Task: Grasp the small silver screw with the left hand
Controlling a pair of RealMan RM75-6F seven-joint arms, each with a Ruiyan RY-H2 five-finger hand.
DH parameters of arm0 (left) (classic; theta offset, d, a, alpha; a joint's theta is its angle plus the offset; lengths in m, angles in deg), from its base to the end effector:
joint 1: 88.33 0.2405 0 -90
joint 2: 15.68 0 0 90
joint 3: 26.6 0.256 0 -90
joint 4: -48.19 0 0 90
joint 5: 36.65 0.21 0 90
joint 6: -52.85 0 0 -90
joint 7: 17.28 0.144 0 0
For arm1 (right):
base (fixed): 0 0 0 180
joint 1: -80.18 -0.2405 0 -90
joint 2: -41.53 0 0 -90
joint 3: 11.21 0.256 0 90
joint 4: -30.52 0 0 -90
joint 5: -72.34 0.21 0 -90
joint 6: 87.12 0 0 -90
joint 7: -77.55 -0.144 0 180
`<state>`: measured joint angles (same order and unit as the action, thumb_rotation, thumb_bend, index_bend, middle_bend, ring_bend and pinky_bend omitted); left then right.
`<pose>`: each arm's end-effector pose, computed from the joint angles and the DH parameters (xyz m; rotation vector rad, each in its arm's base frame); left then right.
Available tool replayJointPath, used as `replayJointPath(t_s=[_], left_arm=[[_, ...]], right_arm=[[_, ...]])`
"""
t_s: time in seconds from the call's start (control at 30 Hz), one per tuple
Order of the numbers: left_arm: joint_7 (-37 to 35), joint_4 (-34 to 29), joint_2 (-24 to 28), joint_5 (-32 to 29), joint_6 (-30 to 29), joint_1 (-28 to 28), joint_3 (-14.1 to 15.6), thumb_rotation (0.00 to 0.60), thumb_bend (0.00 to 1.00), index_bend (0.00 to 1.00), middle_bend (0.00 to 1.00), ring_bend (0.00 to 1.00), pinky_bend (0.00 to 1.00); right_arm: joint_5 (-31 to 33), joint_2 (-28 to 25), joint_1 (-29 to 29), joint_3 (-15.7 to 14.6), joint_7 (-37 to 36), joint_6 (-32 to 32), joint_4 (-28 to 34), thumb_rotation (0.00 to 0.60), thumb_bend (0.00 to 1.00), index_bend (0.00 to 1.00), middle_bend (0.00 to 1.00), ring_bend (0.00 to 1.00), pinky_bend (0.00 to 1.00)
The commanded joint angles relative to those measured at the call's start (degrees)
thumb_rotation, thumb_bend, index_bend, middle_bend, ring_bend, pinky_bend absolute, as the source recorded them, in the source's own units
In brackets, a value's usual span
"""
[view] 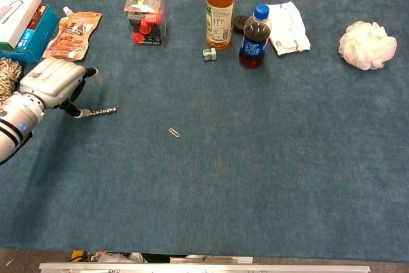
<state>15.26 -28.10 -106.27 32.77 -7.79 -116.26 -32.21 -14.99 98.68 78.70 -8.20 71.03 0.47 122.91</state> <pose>-0.2537 0.2959 -0.0127 -1.8006 -0.7361 -0.5734 -0.3220 -0.1632 0.2031 1.3466 -0.8849 0.9032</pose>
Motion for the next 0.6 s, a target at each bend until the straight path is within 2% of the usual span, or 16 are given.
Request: replayJointPath(t_s=[0.03,0.33,0.6], left_arm=[[-0.67,-1.72,0.9,-0.67,-0.29,0.21,-0.23,0.6,0.16,0.31,0.72,0.69,0.69],[-1.32,-7.56,3.89,-0.25,-1.66,1.89,2.18,0.6,0.18,0.37,0.73,0.7,0.69],[-1.01,-6.84,2.2,-2.57,-0.88,1.53,2.07,0.6,0.21,0.44,0.74,0.71,0.71]], right_arm=[[-0.03,0.04,0.08,0.01,-0.1,0.12,-0.09,0.6,0.19,0.41,0.5,0.52,0.6],[-0.15,0.21,-0.08,0.04,-0.99,-0.17,-0.89,0.6,0.19,0.41,0.5,0.52,0.6],[-0.13,0.34,-0.05,0.0,-1.72,-0.28,-1.55,0.6,0.19,0.41,0.5,0.52,0.6]])
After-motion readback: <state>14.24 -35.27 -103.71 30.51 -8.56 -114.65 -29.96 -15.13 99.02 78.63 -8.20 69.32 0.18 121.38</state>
